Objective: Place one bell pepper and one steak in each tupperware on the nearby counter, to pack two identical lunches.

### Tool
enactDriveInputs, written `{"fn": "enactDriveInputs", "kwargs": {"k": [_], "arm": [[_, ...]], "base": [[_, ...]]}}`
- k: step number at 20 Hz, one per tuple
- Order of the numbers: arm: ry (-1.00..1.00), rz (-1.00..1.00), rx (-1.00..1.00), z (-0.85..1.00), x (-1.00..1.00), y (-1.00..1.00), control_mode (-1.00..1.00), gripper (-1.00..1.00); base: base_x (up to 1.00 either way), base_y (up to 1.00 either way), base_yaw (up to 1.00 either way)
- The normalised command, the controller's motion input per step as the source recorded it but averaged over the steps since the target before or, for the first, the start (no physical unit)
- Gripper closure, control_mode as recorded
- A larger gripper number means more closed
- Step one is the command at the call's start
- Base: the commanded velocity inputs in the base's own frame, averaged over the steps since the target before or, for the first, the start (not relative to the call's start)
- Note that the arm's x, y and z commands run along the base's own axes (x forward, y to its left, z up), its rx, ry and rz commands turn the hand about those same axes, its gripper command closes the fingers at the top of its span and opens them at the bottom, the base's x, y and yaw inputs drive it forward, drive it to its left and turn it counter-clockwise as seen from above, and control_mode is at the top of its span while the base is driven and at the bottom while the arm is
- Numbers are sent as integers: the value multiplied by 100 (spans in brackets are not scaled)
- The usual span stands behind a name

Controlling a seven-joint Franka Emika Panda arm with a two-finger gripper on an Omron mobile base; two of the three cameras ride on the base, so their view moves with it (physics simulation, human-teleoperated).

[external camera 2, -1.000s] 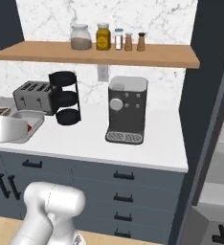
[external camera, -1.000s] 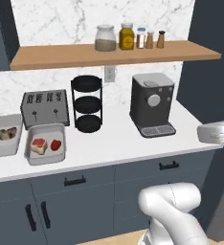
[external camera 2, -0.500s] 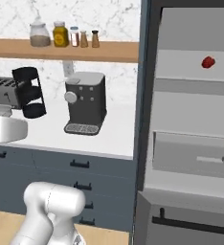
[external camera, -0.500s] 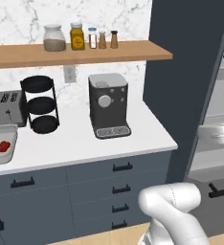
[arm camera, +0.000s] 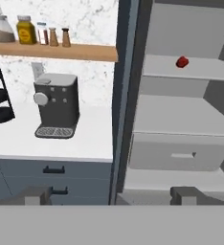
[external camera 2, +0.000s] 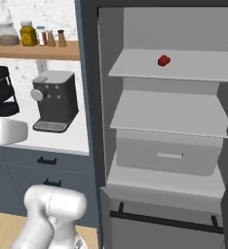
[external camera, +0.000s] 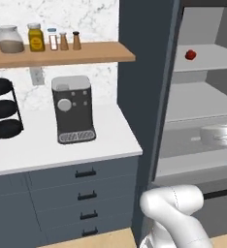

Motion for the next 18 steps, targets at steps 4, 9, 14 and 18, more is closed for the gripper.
{"fn": "enactDriveInputs", "kwargs": {"k": [4, 9, 14, 18], "arm": [[0, 0, 0, 0, 0, 0, 100, -100], [0, 0, 0, 0, 0, 0, 100, -100], [0, 0, 0, 0, 0, 0, 100, -100], [0, 0, 0, 0, 0, 0, 100, -100]], "base": [[-7, -90, 0], [0, -25, 0], [0, -41, 0], [0, -61, 0]]}}
